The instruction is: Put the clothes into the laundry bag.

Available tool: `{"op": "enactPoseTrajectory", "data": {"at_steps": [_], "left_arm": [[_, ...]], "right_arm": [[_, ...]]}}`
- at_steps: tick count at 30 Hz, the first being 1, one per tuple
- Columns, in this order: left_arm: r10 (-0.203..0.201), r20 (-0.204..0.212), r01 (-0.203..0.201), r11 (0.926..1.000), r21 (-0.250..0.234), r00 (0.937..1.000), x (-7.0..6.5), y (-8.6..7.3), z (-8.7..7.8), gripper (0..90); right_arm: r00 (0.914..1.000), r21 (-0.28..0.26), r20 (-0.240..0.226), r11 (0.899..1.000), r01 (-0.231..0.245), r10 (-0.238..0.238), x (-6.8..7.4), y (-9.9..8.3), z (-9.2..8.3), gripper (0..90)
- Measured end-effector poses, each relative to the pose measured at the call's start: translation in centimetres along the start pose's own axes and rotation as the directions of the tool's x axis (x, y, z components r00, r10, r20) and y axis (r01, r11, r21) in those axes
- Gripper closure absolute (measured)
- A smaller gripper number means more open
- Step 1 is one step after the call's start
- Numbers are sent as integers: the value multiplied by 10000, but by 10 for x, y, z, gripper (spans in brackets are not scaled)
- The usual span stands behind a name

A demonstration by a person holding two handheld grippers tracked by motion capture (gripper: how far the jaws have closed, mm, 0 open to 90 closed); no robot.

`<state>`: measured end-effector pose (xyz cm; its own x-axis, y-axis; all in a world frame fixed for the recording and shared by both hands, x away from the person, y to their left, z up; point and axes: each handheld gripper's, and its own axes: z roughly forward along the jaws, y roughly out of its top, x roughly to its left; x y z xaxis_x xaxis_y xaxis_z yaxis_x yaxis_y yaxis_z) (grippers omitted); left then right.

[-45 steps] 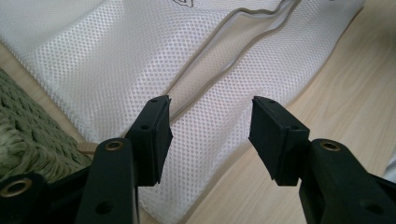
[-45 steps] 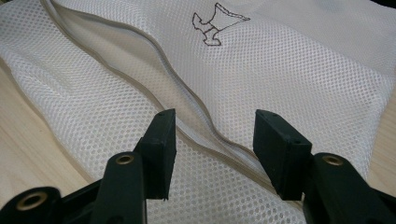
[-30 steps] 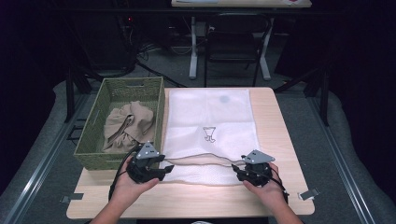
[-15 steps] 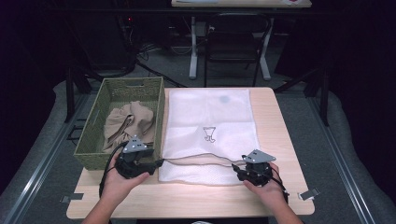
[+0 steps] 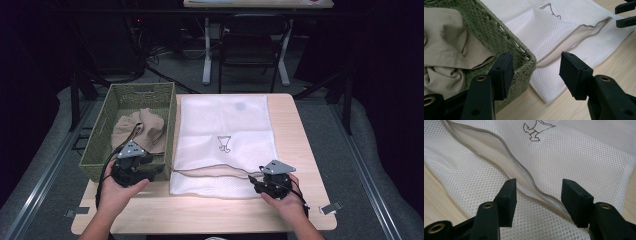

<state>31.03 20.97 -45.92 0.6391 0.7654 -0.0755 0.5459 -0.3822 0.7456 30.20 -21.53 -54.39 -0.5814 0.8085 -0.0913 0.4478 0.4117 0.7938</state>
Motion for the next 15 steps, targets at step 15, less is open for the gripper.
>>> {"op": "enactPoseTrajectory", "data": {"at_steps": [15], "left_arm": [[-561, -378, 560, 9984, -31, 9977, 19, -2, -11, 446]], "right_arm": [[10000, -73, -10, 9999, -76, 76, -1, 0, 0, 463]]}}
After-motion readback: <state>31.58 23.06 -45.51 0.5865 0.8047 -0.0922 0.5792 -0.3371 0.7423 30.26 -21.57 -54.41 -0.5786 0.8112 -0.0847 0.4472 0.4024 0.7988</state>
